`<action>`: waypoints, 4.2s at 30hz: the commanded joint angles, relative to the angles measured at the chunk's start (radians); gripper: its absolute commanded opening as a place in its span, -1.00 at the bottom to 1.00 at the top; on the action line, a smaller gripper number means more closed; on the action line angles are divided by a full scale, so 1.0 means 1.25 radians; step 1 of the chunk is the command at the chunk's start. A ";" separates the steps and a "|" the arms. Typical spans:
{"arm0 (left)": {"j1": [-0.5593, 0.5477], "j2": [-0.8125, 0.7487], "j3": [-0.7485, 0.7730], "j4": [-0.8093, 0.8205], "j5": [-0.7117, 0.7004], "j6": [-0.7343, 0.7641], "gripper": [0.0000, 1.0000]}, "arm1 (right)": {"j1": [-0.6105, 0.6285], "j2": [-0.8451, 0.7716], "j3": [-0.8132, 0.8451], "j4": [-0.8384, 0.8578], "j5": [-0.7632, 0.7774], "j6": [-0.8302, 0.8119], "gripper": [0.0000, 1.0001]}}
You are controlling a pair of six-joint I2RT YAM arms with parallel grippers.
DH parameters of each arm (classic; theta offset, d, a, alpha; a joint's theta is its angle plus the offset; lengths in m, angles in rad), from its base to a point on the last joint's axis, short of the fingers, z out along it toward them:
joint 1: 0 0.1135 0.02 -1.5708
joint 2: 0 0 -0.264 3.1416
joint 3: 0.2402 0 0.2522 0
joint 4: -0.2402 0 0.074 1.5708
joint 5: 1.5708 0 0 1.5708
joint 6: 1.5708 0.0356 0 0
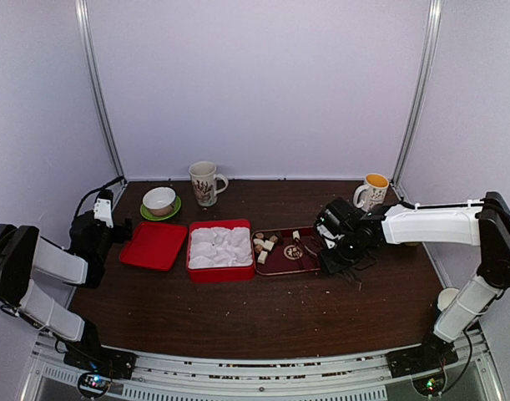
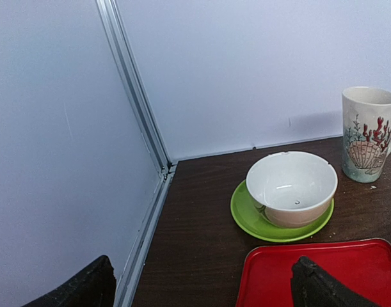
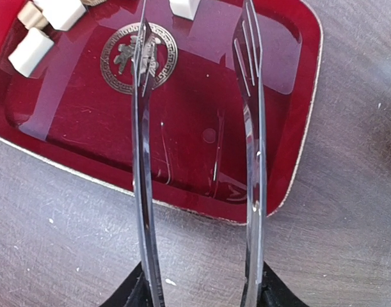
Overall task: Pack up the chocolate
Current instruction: Pick up the fake chocolate from the plate, then place the fake chocolate in the empty pocket of the box.
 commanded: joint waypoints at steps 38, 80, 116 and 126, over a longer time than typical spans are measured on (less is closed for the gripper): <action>0.005 -0.002 -0.007 0.039 0.008 0.011 0.96 | -0.019 0.141 0.127 0.044 0.039 0.009 -0.17; 0.005 -0.002 -0.007 0.039 0.008 0.011 0.96 | -0.006 -0.055 0.001 0.181 -0.105 -0.059 -0.46; 0.006 0.003 0.009 0.013 -0.114 -0.040 0.96 | 0.096 0.213 0.272 0.183 -0.170 -0.046 -0.46; 0.006 0.003 0.007 0.015 -0.118 -0.040 0.96 | 0.095 0.252 0.309 0.189 -0.156 -0.042 -0.43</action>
